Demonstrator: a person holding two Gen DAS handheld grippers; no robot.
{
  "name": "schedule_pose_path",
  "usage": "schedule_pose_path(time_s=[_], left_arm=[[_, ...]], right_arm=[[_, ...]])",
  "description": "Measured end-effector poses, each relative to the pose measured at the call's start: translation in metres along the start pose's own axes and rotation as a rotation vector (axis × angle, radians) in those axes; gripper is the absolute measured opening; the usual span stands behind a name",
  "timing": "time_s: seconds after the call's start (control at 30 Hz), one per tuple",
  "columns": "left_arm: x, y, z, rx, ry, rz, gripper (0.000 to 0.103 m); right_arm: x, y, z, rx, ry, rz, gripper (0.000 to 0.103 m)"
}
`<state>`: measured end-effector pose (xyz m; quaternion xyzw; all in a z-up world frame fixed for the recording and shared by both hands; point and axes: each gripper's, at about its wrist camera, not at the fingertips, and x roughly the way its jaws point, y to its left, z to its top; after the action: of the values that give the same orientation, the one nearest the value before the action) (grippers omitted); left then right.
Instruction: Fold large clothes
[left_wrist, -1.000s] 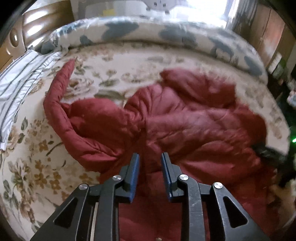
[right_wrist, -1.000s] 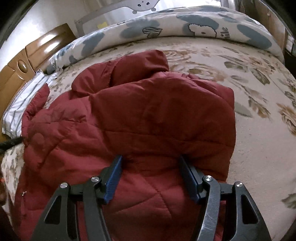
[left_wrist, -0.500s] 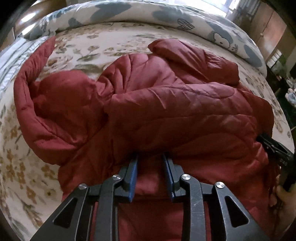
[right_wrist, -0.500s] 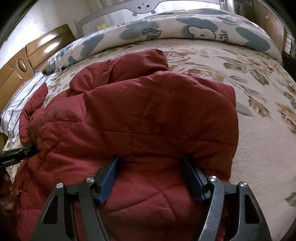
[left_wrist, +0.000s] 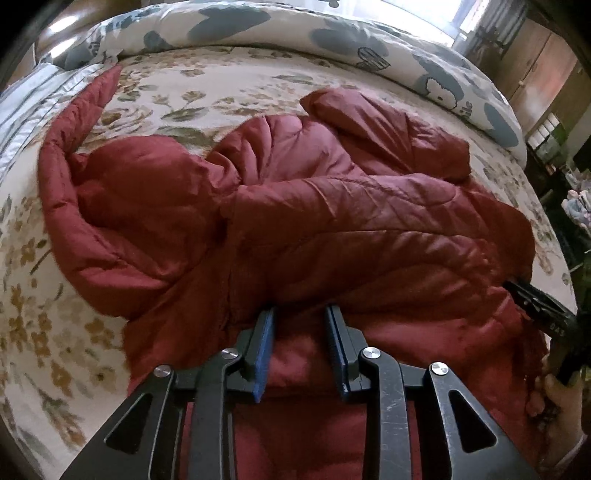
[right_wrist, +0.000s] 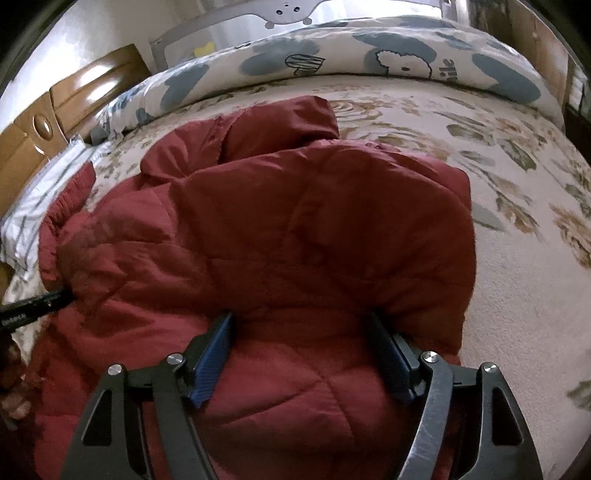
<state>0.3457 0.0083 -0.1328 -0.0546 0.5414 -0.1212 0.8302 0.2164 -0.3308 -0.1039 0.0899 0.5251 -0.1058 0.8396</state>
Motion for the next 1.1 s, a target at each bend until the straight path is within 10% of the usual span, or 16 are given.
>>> schedule_pose_path(time_s=[0.2, 0.77, 1.1], left_arm=[[-0.04, 0.017, -0.003, -0.027, -0.093, 0.101, 0.064], [-0.062, 0.07, 0.032, -0.11, -0.116, 0.295, 0.072], [-0.016, 0.116, 0.123, -0.155, -0.097, 0.472, 0.077]], right_arm=[[-0.029, 0.009, -0.007, 0.009, -0.018, 0.04, 0.077], [-0.057, 0.026, -0.037, 0.034, -0.022, 0.144, 0.078], [-0.077, 0.035, -0.042, 0.019, -0.046, 0.179, 0.078]])
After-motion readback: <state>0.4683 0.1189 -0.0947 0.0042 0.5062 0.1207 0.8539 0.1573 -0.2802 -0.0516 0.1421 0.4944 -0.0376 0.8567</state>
